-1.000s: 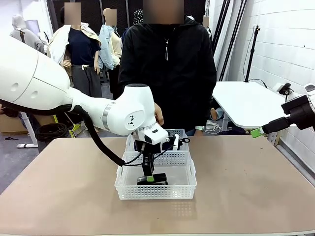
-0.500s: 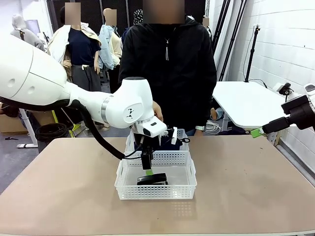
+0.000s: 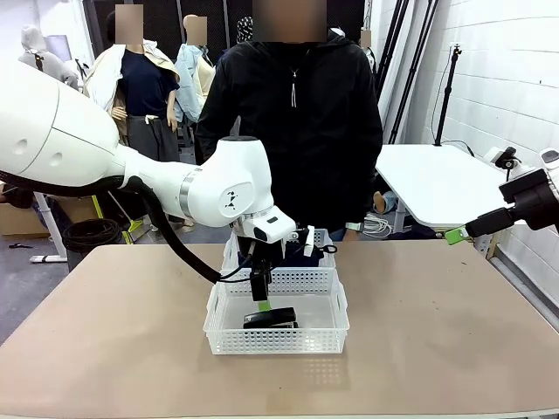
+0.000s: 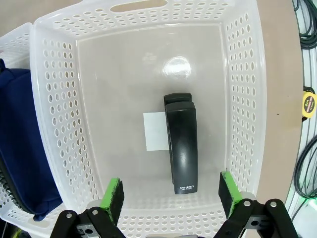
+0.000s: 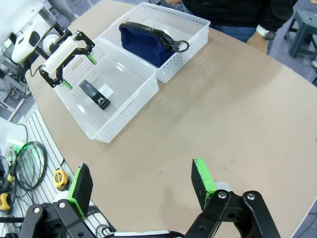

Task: Distribute items into two baskets.
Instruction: Place the picked Stapler into the Organizing basket as instructed by the person.

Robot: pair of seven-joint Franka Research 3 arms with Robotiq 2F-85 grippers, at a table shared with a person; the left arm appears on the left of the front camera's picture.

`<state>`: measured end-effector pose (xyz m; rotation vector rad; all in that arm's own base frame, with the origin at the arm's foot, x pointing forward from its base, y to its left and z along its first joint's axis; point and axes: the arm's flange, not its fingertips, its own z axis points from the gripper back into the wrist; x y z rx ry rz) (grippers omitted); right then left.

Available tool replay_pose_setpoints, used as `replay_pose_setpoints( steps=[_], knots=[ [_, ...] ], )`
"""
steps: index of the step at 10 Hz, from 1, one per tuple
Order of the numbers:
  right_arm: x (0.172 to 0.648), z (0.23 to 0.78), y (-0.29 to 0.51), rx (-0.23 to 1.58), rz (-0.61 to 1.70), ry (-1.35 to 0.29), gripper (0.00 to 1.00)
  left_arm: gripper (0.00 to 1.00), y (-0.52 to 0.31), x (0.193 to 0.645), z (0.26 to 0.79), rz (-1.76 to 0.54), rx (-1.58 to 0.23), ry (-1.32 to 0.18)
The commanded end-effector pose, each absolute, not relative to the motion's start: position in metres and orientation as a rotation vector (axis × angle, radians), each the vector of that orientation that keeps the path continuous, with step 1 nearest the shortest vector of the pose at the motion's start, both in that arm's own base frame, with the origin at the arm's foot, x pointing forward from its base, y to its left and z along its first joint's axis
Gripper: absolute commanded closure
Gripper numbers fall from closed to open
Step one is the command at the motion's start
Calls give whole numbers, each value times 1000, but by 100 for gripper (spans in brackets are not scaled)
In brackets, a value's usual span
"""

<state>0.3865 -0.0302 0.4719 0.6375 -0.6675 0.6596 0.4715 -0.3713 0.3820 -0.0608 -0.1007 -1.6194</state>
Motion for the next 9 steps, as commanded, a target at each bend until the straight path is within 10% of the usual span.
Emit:
replay_pose_setpoints(
  steps=[1,5,9],
  knots=[
    [387,472,-29,652,646,-663,0,0,-371,471,383,-1612,-58,-111],
    [387,472,-29,652,646,-663,0,0,-371,472,382,-1620,-61,-101],
    [387,472,-29,652,646,-663,0,0,-269,502,497,-1353,21,-157]
  ],
)
